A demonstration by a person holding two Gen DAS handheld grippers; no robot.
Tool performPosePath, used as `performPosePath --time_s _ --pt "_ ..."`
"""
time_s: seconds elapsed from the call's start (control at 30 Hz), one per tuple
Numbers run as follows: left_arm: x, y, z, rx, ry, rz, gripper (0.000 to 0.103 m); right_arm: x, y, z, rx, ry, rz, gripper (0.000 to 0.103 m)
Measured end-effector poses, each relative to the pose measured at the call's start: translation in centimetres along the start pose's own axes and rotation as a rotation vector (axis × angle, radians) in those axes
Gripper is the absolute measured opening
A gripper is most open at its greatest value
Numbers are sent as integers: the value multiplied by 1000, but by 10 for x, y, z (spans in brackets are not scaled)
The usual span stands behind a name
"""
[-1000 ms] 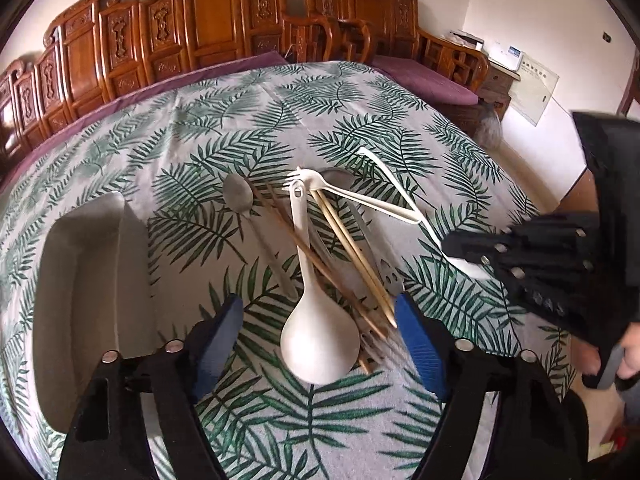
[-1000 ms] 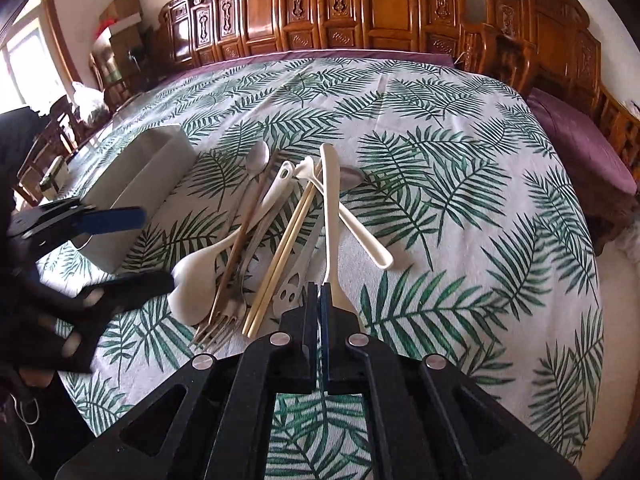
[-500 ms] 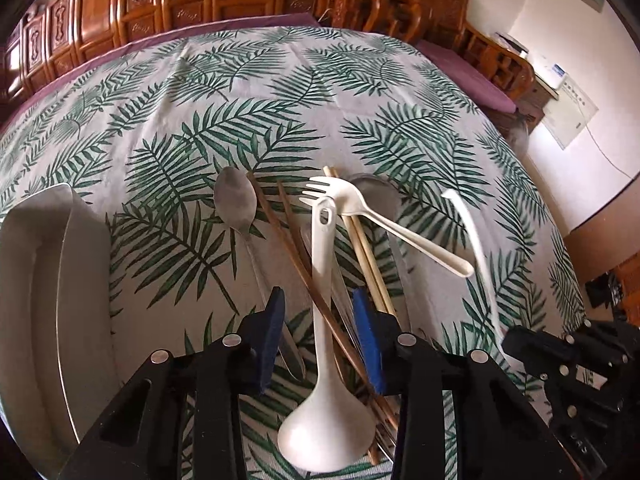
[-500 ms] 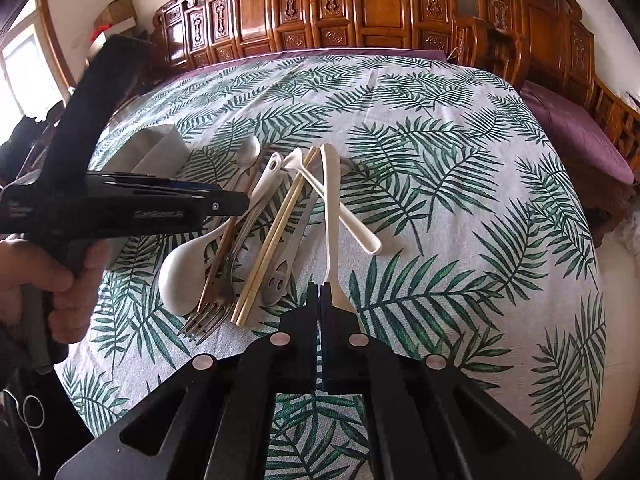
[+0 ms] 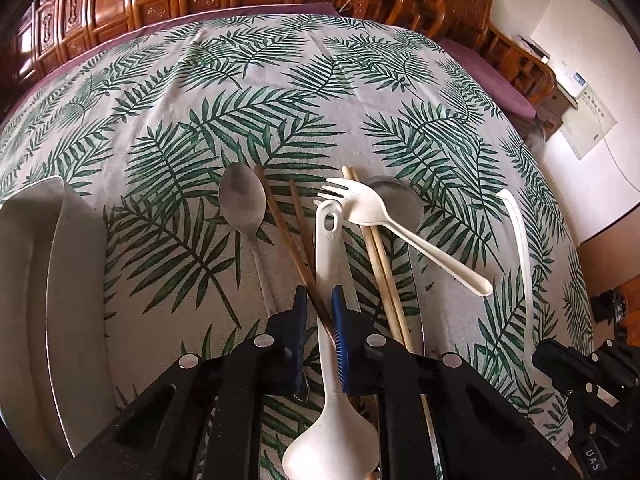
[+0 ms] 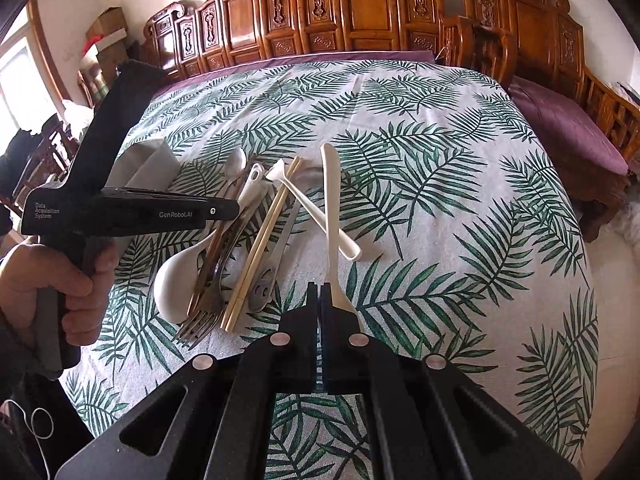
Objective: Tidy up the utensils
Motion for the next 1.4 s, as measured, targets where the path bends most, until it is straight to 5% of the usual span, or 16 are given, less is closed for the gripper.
performPosePath --time_s 0.2,0.83,1.4 --pt "-3 2 -3 -1 13 11 5 2 -1 -4 1 11 -2 2" --pt "5 51 1 -21 -67 108 4 7 4 -9 8 21 13 2" --pt "11 137 -79 -9 -98 203 4 46 -4 -101 54 133 13 2"
Point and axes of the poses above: each gripper's, at about its wrist camera, not at the fingertips, and y roughly against the way its jaws point, z to its right, x to its top, the point moved 3 cm from there along -y, roughly the way its jaws point, and after that the axes turned 13 degrees about y, right-handed, at the moved point
